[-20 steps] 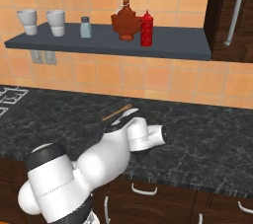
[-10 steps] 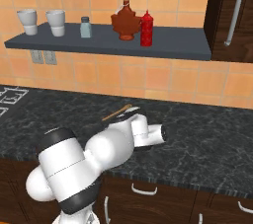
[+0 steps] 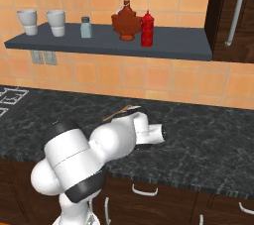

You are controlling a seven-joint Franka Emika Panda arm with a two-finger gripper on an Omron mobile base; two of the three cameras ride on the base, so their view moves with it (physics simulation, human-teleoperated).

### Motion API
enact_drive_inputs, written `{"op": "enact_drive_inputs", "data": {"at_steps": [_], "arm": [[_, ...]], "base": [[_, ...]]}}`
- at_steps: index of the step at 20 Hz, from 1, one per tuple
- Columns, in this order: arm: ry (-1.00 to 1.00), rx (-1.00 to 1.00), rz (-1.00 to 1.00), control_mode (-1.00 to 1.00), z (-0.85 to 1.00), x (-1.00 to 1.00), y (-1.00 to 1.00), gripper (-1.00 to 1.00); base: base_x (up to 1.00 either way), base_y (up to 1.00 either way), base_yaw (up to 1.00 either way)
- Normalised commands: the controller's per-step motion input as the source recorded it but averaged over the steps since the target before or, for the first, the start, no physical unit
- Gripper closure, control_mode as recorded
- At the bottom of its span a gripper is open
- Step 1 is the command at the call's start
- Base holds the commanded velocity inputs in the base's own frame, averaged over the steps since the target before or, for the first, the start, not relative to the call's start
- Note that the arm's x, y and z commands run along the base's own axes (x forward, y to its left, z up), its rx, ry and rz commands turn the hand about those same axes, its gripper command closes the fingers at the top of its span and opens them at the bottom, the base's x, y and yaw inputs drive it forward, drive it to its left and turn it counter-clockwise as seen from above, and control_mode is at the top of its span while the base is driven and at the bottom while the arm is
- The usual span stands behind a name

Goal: Put the shaker and condiment bottle from the counter next to their counterparts in the cabinet.

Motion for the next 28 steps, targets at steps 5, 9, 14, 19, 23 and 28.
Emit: {"op": "enact_drive_inputs", "data": {"at_steps": [5, 9, 14, 19, 23, 28], "arm": [[0.00, 0.00, 0.00, -1.00, -0.04, 0.00, 0.08, -1.00], [0.00, 0.00, 0.00, -1.00, -0.01, 0.01, 0.12, -1.00], [0.00, 0.01, 0.00, -1.00, 0.00, 0.04, 0.17, -1.00], [0.01, 0.04, 0.00, -1.00, 0.00, 0.32, 0.04, -1.00], [0.00, 0.06, 0.00, -1.00, 0.00, 0.47, 0.00, -1.00], [0.03, 0.04, 0.00, -1.00, -0.02, 0.18, 0.11, 1.00]], "base": [[0.00, 0.00, 0.00], [0.00, 0.00, 0.00], [0.00, 0.00, 0.00], [0.00, 0.00, 0.00], [0.00, 0.00, 0.00], [0.00, 0.00, 0.00]]}}
